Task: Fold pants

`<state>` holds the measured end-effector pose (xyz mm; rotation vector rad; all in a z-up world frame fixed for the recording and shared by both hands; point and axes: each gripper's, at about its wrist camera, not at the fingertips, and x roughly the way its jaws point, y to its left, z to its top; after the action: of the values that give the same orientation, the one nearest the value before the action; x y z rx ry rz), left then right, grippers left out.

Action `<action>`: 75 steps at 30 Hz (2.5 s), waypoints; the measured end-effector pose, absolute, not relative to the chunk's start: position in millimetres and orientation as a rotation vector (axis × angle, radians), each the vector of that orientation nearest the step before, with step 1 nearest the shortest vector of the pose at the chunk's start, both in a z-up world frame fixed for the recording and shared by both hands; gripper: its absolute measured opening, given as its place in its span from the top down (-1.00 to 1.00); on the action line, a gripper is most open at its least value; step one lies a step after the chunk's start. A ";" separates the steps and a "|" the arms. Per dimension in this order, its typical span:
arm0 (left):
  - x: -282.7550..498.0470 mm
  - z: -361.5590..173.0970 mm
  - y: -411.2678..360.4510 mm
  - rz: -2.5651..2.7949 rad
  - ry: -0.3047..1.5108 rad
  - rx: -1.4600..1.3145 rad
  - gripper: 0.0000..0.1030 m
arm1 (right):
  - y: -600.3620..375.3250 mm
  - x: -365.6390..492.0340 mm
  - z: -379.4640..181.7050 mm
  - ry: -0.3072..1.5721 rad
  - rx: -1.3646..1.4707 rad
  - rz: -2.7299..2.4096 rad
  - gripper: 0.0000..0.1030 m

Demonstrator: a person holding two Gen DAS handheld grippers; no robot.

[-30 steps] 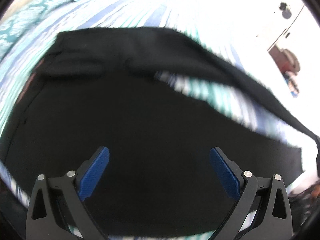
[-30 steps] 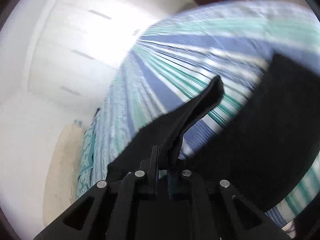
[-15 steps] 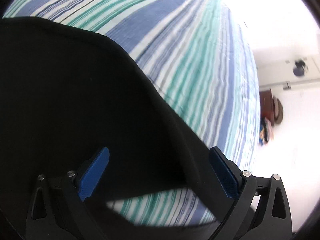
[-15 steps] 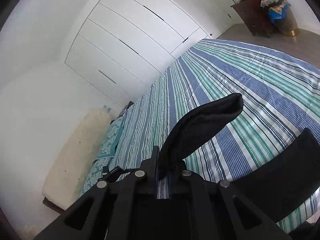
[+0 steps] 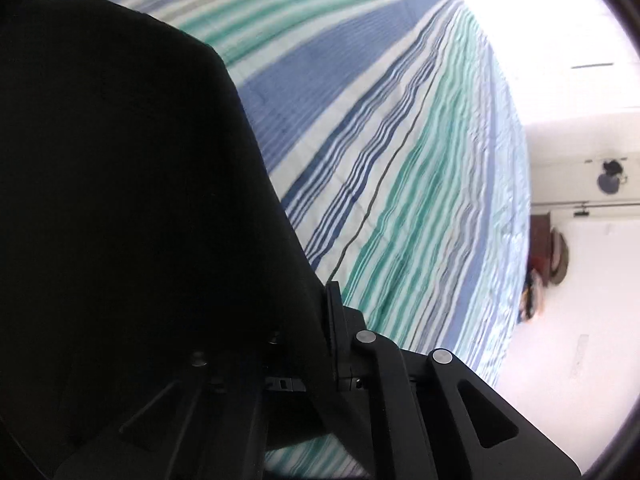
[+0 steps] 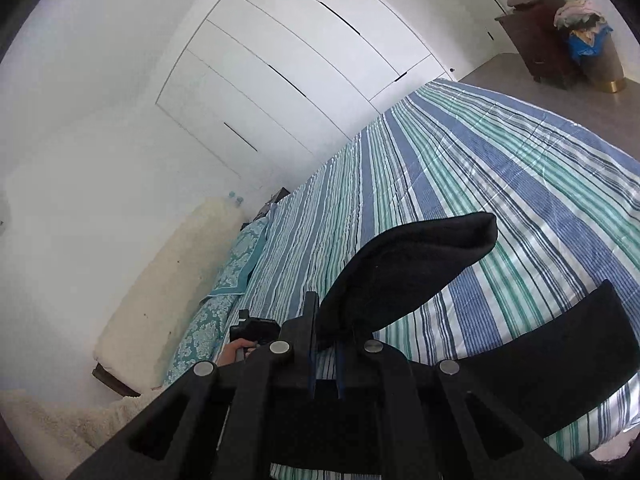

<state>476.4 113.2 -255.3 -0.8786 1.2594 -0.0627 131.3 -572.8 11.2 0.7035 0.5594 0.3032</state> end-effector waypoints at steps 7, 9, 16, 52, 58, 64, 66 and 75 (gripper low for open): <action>425.7 -140.5 125.8 -0.123 0.959 -0.723 0.91 | -600.9 160.7 -17.8 0.627 0.721 0.219 0.86; 372.9 -107.0 128.1 -0.125 0.821 -0.604 0.89 | -607.4 164.2 -8.8 0.586 0.720 0.236 0.87; 219.2 -204.2 106.3 -0.063 1.020 -0.531 0.87 | -656.5 128.2 -100.0 0.773 0.805 0.032 0.86; 200.9 -229.6 50.2 -0.182 1.199 -0.345 0.86 | -705.7 92.4 -171.5 1.009 0.644 -0.332 0.87; 203.5 -231.7 39.7 -0.189 1.199 -0.341 0.73 | -701.7 94.2 -173.0 1.026 0.606 -0.350 0.85; 173.1 -220.6 57.5 -0.210 1.260 -0.363 -0.16 | -704.4 83.9 -160.4 0.974 0.611 -0.357 0.46; 155.3 -215.9 75.6 -0.201 1.258 -0.404 -0.17 | -702.2 70.4 -142.2 0.926 0.551 -0.440 -0.22; 142.5 -196.6 299.5 0.255 0.939 -0.927 -0.17 | -640.6 22.8 -84.4 0.708 0.444 -0.423 -0.56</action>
<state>142.5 299.5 -196.6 -0.9269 0.9389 0.2548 22.8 -640.6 -84.4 0.4438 0.7079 -0.4228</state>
